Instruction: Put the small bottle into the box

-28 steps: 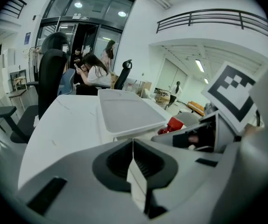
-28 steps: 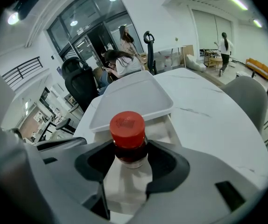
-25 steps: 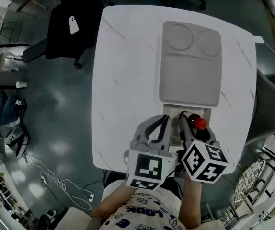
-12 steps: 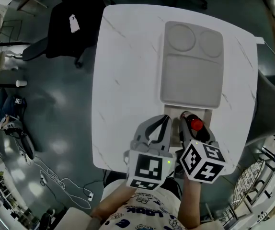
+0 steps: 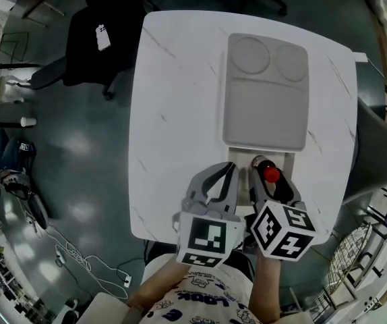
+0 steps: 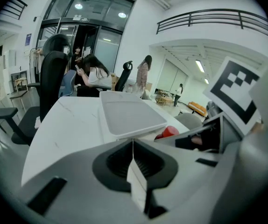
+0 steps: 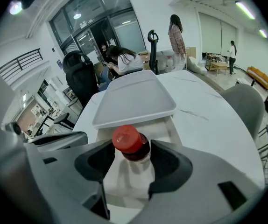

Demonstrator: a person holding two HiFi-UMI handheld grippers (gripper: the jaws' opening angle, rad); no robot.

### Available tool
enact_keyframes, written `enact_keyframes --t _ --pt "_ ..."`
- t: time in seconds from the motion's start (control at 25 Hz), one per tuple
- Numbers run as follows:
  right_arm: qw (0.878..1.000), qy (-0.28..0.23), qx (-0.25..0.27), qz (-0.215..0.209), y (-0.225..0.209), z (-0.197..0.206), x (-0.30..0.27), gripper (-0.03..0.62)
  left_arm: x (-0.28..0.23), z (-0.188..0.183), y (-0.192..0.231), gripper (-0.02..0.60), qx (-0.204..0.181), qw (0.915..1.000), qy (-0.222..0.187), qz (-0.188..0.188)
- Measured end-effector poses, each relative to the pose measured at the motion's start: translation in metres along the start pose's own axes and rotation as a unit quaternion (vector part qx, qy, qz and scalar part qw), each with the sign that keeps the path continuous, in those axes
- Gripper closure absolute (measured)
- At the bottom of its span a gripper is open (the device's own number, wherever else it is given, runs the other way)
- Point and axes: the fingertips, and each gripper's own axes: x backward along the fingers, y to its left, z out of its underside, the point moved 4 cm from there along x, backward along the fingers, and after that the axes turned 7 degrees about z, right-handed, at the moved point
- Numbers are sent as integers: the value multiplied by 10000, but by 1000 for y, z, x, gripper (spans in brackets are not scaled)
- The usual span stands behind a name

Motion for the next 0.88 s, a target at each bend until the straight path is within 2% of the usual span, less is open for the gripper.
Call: enact_keyframes --t 0.32,0.76,0.88 --pt "9996 -227 -97 112 1 -2 22 364 13 -12 -3 561 -128 9998 -156 28" --pt "9943 -1029 -124 -260 24 -26 65 368 42 -45 -4 561 -378 9973 -623 -105" --pt "9909 -1310 -100 -301 33 -36 76 441 52 -55 -2 561 -427 9960 -768 -170"
